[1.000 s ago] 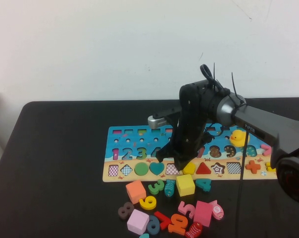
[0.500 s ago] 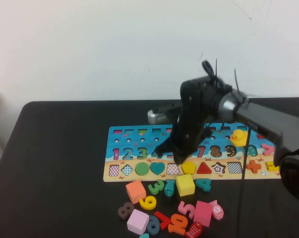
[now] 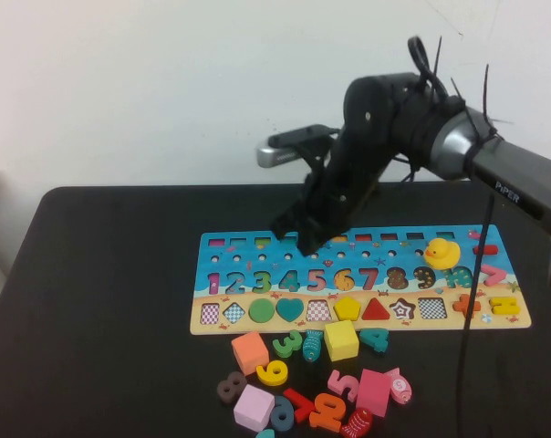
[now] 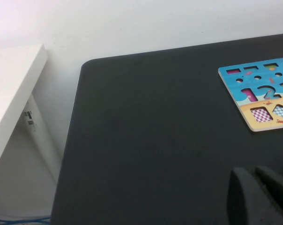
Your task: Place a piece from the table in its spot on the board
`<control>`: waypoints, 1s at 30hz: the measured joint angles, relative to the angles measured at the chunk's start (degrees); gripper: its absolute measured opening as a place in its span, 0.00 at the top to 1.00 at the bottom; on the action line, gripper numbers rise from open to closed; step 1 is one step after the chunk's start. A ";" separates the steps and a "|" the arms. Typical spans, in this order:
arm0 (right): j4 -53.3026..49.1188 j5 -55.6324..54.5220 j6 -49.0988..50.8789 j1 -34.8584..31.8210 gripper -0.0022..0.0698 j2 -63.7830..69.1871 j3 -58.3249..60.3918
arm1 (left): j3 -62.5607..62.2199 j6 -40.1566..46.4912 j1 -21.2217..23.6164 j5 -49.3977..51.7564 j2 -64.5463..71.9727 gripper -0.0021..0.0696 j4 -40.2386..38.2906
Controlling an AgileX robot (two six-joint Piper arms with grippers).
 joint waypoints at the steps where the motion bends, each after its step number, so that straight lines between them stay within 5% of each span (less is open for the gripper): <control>1: 0.84 0.10 -0.90 0.47 0.94 -0.66 0.00 | 0.00 0.00 0.00 0.00 0.00 0.97 0.00; 15: 5.34 -5.93 -10.19 9.77 0.94 -22.35 13.73 | 0.00 0.00 0.00 0.00 0.00 0.97 0.00; 30: 7.13 -31.16 -9.05 9.77 0.94 -65.55 56.76 | 0.00 0.00 0.00 0.00 0.00 0.97 -0.12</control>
